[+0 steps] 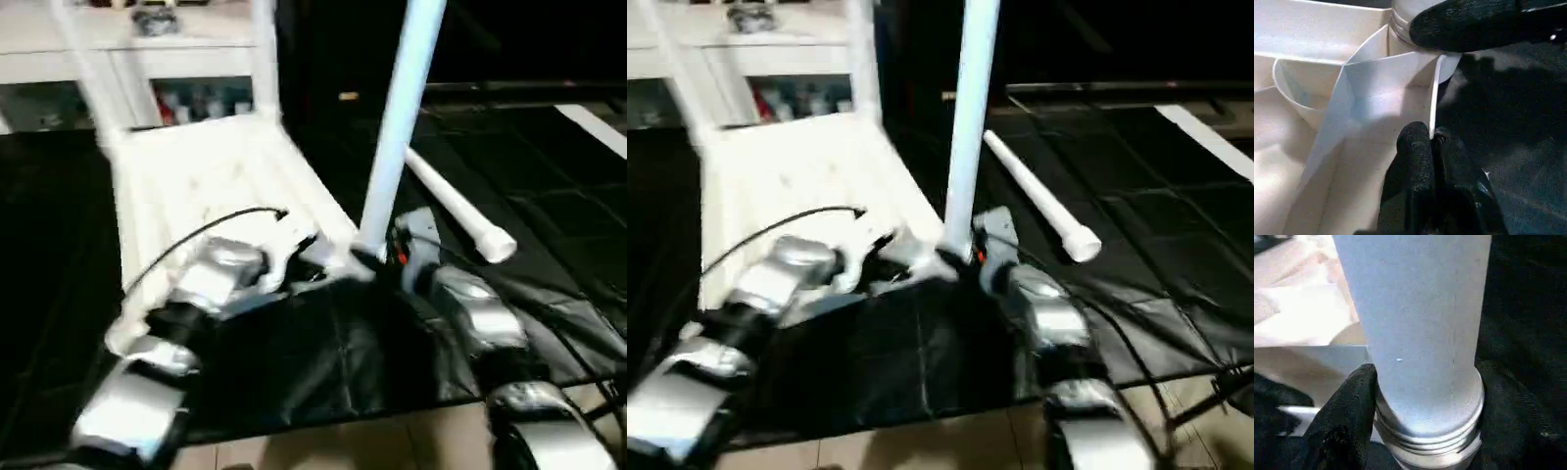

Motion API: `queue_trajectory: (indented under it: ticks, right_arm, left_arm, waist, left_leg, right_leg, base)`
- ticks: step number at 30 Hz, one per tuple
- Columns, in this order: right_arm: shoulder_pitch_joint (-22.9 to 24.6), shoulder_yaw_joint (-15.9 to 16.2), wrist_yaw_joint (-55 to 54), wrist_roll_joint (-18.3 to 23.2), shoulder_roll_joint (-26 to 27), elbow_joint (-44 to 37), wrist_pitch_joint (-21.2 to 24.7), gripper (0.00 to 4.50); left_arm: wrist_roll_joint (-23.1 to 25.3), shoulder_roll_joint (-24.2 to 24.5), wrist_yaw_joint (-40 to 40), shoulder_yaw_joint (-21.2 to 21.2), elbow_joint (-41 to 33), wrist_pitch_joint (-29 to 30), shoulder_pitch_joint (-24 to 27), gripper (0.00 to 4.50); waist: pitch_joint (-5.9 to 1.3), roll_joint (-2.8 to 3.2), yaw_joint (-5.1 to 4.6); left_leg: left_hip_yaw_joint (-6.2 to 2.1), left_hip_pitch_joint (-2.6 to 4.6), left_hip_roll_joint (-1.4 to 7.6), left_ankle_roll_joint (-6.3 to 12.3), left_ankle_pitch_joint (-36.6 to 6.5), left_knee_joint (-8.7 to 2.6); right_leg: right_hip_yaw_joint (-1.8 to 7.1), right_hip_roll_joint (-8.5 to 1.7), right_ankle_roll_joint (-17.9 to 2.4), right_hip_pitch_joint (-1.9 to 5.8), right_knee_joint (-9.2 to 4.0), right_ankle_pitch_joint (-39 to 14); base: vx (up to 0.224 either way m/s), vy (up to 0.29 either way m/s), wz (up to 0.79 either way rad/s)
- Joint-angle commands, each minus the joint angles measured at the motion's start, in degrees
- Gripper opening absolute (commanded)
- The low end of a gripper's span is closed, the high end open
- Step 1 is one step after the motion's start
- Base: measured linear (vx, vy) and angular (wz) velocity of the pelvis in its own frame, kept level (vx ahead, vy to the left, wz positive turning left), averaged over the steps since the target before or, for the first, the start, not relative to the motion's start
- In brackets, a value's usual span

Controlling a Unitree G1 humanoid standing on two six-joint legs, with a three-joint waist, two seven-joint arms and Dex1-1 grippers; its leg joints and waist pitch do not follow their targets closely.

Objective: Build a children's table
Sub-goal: Rotate leg to tighten

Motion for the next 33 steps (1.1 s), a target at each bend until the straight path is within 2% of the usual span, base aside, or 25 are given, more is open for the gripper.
queue_trajectory:
  ticks: [1,3,5,6,11,14,17,18,21,22,24,25,28,32,33]
  right_arm:
    - [-0.8,7.1,5.1,0.3,7.7,0.8,0.9,3.04]
    - [-0.5,6.3,4.7,0.5,7.9,0.4,1.0,3.39]
    - [0.2,6.5,4.9,0.2,6.9,-0.2,0.7,3.41]
    - [0.3,6.4,4.9,0.2,6.6,-0.3,0.7,3.62]
    - [2.2,6.7,8.3,-0.6,3.3,-1.6,-2.7,4.0]
    - [4.3,6.0,16.5,2.4,-0.6,-5.9,-3.0,4.39]
    - [5.7,5.9,23.9,3.8,-5.2,-8.4,-4.4,4.46]
    - [5.9,5.5,27.4,5.0,-7.5,-9.5,-4.0,4.46]
    - [5.8,5.4,30.5,5.9,-9.7,-10.7,-3.4,4.46]
    - [5.8,5.6,35.3,6.8,-12.6,-12.5,-2.2,4.46]
    - [5.8,5.8,36.7,7.0,-13.4,-13.1,-1.7,4.46]
    - [5.5,6.7,39.1,6.7,-14.9,-13.4,-1.4,4.46]
    - [4.7,9.3,44.3,5.8,-17.2,-13.2,-1.2,4.46]
    - [3.7,11.9,48.4,4.9,-18.0,-12.9,-1.7,4.46]
    - [3.6,12.2,48.9,4.9,-18.1,-12.9,-1.8,4.46]
  left_arm:
    - [-2.7,-4.9,1.5,-0.5,-4.5,-1.8,-2.6,0.0]
    - [-1.1,-3.6,0.6,-1.7,-4.9,-2.2,-2.1,0.0]
    - [-0.1,-1.7,-0.5,-2.4,-4.7,-2.6,-1.5,0.0]
    - [0.0,-1.4,-0.7,-2.5,-4.7,-2.6,-1.4,0.0]
    - [0.2,1.1,-3.4,-3.1,-6.4,-2.5,0.1,0.0]
    - [0.3,3.9,-7.5,-3.9,-6.9,-5.4,1.4,0.0]
    - [0.2,6.7,-11.7,-4.9,-7.0,-8.5,2.3,0.0]
    - [-0.1,8.2,-14.4,-5.3,-7.1,-10.2,2.7,0.0]
    - [-0.9,9.6,-17.9,-5.8,-7.9,-10.4,3.2,0.0]
    - [-2.2,11.4,-23.4,-6.6,-9.4,-11.0,3.8,0.0]
    - [-2.6,11.8,-24.7,-6.8,-9.7,-11.6,3.9,0.0]
    - [-2.7,12.7,-27.3,-7.5,-9.7,-12.2,3.9,0.0]
    - [-1.5,14.4,-30.8,-9.6,-8.3,-15.5,3.5,0.0]
    - [-1.1,15.0,-33.4,-10.7,-7.5,-18.1,3.4,0.0]
    - [-1.0,15.0,-33.4,-10.8,-7.4,-18.3,3.3,0.0]
  waist:
    - [-4.79,-0.39,0.47]
    - [-4.8,-0.13,0.53]
    - [-4.69,0.01,0.47]
    - [-4.62,-0.04,0.4]
    - [-4.55,-0.11,0.29]
    - [-4.6,-0.12,0.53]
    - [-4.8,-0.08,1.17]
    - [-4.79,0.28,1.45]
    - [-4.75,0.12,2.12]
    - [-4.74,0.06,2.37]
    - [-4.72,0.11,2.68]
    - [-4.79,0.23,2.96]
    - [-4.77,0.03,3.54]
    - [-4.67,0.14,4.06]
    - [-4.72,-0.01,4.2]
  left_leg:
    - [-1.11,-0.2,2.17,3.58,-6.8,-3.51]
    - [-1.11,-0.27,2.45,4.54,-5.0,-3.51]
    - [-1.11,-0.2,2.47,4.51,-5.7,-3.58]
    - [-1.01,-0.15,2.36,4.3,-6.5,-3.59]
    - [-0.99,0.05,2.42,3.69,-7.7,-3.67]
    - [-1.03,-0.09,2.52,4.92,-7.3,-3.65]
    - [-0.95,-0.16,2.73,5.46,-5.9,-3.49]
    - [-0.87,-0.12,2.63,5.6,-6.4,-3.4]
    - [-0.82,-0.03,2.91,5.43,-6.6,-3.44]
    - [-0.81,0.03,2.88,5.36,-6.8,-3.47]
    - [-0.81,0.0,3.01,5.57,-6.6,-3.45]
    - [-0.78,0.19,3.04,5.39,-6.7,-3.4]
    - [-0.67,0.24,2.9,4.93,-7.2,-3.43]
    - [-0.69,0.31,2.95,4.26,-7.9,-3.43]
    - [-0.76,0.23,2.99,4.1,-7.8,-3.46]
  right_leg:
    - [4.39,-5.16,-1.8,3.66,-4.68,-19.1]
    - [4.72,-5.21,-3.6,3.59,-4.03,-15.2]
    - [4.76,-5.29,-4.2,3.6,-3.91,-15.1]
    - [4.78,-5.29,-4.1,3.61,-4.12,-16.0]
    - [4.79,-5.39,-3.6,3.63,-4.39,-18.3]
    - [4.98,-5.28,-3.5,3.72,-4.08,-16.4]
    - [5.11,-5.16,-4.8,3.54,-3.43,-13.2]
    - [5.06,-5.05,-5.0,3.45,-3.49,-13.4]
    - [5.05,-5.05,-4.7,3.31,-3.48,-14.0]
    - [4.99,-5.09,-4.6,3.38,-3.6,-14.6]
    - [5.14,-5.02,-4.8,3.27,-3.37,-14.3]
    - [5.15,-5.03,-4.9,3.1,-3.41,-14.3]
    - [5.14,-4.97,-4.8,3.1,-3.55,-15.5]
    - [5.07,-5.07,-4.2,2.97,-3.87,-17.4]
    - [5.04,-5.12,-4.0,3.12,-3.8,-17.7]
  base:
    - [0.0,0.0,0.0]
    - [0.0,0.0,0.0]
    - [0.0,0.0,0.0]
    - [0.0,0.0,0.0]
    - [0.0,0.0,0.0]
    - [0.0,0.0,0.0]
    - [0.0,0.0,0.0]
    - [0.0,0.0,0.0]
    - [0.0,0.0,0.0]
    - [0.0,0.0,0.0]
    - [0.0,0.0,0.0]
    - [0.0,0.0,0.0]
    - [0.0,0.0,0.0]
    - [0.0,0.0,0.0]
    - [0.0,0.0,0.0]
